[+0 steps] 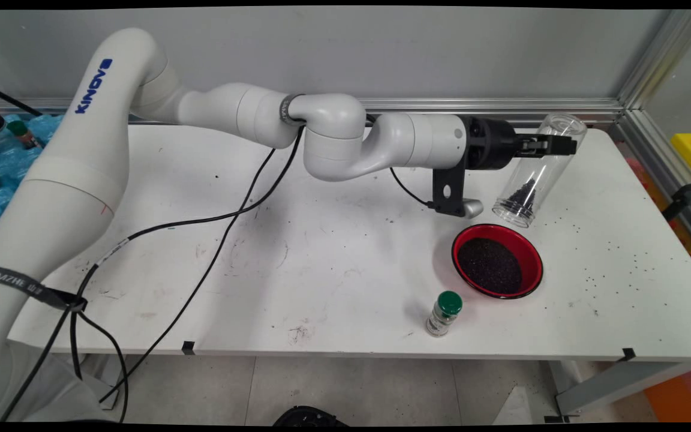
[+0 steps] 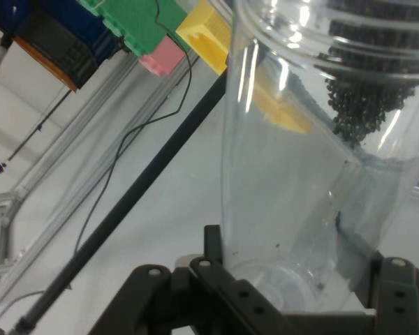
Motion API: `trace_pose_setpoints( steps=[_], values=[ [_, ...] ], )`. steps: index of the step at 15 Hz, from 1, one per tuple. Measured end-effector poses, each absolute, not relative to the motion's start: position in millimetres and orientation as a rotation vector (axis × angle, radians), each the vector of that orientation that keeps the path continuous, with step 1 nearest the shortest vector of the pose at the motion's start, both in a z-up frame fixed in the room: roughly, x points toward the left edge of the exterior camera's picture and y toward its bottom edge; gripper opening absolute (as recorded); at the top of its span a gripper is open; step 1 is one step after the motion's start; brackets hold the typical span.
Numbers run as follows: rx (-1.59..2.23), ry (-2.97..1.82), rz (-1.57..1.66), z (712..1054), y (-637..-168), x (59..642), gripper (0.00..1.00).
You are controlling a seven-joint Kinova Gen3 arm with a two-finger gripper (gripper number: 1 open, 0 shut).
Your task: Pour the black seasoning powder in the red bowl
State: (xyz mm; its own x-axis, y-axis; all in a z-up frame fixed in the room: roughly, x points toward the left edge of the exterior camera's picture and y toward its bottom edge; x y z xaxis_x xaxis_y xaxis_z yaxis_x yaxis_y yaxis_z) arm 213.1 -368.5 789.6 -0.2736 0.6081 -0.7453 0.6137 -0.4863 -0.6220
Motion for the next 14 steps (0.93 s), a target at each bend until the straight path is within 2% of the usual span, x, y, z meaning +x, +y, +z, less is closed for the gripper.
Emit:
trace_pose_setpoints(
  steps=[14],
  values=[
    [1.730,2.000,-1.956,790,-376,225,0.00]
  ],
)
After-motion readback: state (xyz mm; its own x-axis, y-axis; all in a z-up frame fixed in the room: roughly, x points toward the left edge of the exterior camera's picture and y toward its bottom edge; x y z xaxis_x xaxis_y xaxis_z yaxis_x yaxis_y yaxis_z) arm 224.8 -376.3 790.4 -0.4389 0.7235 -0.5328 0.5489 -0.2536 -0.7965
